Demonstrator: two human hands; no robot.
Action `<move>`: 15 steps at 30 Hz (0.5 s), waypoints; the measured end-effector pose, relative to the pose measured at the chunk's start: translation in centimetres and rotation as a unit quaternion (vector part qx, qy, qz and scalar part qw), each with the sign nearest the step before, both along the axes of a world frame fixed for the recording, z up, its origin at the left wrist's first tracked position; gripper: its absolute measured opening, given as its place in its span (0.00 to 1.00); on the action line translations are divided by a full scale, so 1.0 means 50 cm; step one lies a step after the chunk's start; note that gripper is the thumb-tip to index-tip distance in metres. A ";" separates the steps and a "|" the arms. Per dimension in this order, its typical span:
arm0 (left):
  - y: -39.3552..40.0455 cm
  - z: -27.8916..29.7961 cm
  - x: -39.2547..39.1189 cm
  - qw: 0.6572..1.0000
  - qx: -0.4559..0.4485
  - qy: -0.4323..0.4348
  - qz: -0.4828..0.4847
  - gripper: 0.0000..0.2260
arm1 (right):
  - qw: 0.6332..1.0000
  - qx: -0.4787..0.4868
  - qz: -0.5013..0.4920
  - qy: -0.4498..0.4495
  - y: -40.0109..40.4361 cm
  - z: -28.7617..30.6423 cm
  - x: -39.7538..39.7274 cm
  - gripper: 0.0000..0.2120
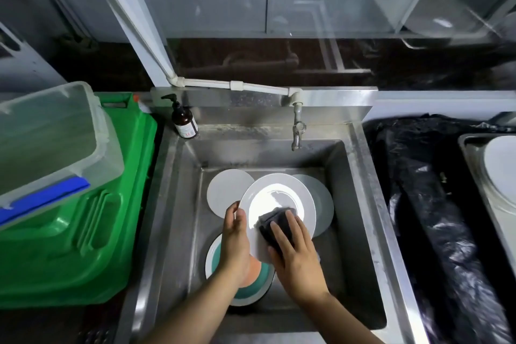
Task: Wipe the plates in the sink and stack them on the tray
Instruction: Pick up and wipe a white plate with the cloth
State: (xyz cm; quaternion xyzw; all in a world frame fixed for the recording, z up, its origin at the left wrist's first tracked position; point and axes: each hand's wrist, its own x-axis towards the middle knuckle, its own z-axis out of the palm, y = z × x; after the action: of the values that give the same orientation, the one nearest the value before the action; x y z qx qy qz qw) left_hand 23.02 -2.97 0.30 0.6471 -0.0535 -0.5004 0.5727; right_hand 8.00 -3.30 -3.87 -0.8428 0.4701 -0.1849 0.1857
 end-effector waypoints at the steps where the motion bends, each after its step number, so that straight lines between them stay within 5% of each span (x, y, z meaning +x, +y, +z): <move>1: 0.002 0.012 -0.007 1.000 -0.002 -0.002 -0.006 0.11 | 1.000 -0.006 0.010 -0.010 0.006 0.002 0.003 0.20; 9: 0.013 0.043 -0.010 0.999 0.003 -0.044 -0.014 0.11 | 0.984 -0.105 0.141 -0.014 -0.052 0.052 0.042 0.19; 15: 0.025 0.033 0.024 0.996 0.034 -0.074 -0.020 0.09 | 0.996 -0.088 0.014 -0.014 -0.146 0.055 0.068 0.16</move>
State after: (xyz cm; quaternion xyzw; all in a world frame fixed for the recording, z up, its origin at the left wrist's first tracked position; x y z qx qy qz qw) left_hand 24.21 -1.73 1.93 0.7005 -0.0916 -0.4643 0.5342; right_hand 11.39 -10.58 -1.13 -0.8597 0.4378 -0.2342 0.1200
